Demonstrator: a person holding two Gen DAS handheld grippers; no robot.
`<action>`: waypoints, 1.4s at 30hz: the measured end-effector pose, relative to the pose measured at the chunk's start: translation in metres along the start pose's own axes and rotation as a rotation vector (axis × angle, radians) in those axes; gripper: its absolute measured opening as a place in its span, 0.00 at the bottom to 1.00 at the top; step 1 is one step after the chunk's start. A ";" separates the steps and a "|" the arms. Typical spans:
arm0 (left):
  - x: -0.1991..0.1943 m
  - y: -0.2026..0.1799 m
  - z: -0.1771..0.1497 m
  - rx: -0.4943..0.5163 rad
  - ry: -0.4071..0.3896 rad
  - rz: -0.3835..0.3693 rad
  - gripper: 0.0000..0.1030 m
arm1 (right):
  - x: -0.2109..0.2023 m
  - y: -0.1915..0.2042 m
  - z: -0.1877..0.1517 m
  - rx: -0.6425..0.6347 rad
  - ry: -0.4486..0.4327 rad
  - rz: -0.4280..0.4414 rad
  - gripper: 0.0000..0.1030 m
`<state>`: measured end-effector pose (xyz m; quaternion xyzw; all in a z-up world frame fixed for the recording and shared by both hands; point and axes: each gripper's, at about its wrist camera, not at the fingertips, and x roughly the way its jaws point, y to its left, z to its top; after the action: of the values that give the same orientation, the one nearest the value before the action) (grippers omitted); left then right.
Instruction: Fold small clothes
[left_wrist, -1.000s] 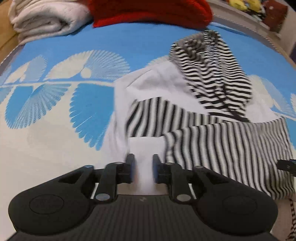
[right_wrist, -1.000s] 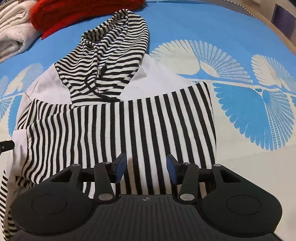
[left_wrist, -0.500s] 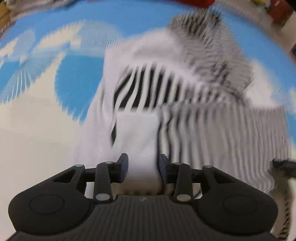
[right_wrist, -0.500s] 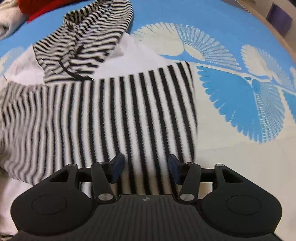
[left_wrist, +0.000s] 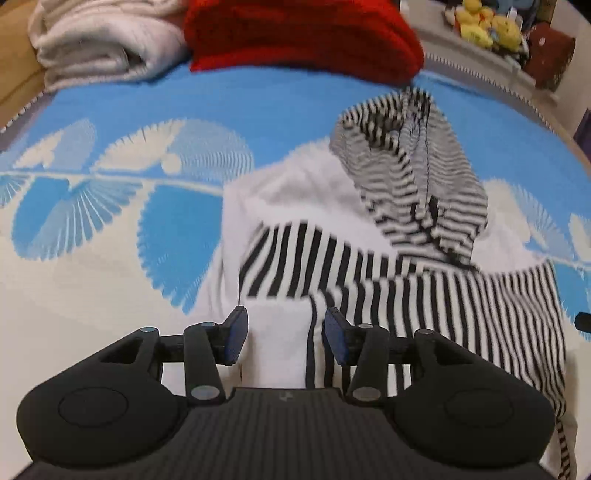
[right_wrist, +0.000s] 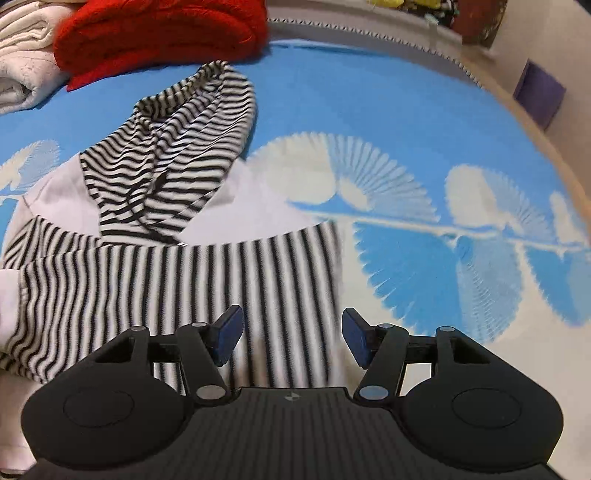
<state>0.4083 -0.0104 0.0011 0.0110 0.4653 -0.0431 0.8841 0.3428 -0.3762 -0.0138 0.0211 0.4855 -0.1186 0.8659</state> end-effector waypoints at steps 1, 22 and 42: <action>-0.004 0.000 0.002 0.003 -0.018 0.006 0.50 | -0.001 -0.003 0.002 -0.004 -0.006 -0.011 0.59; 0.133 -0.101 0.215 0.067 -0.205 0.009 0.32 | -0.003 -0.033 -0.001 -0.091 -0.012 -0.064 0.60; 0.268 -0.166 0.293 0.182 -0.066 -0.036 0.02 | 0.006 -0.028 0.005 -0.106 -0.002 -0.049 0.60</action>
<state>0.7853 -0.2112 -0.0504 0.0816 0.4302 -0.1015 0.8933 0.3439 -0.4050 -0.0134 -0.0369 0.4907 -0.1136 0.8631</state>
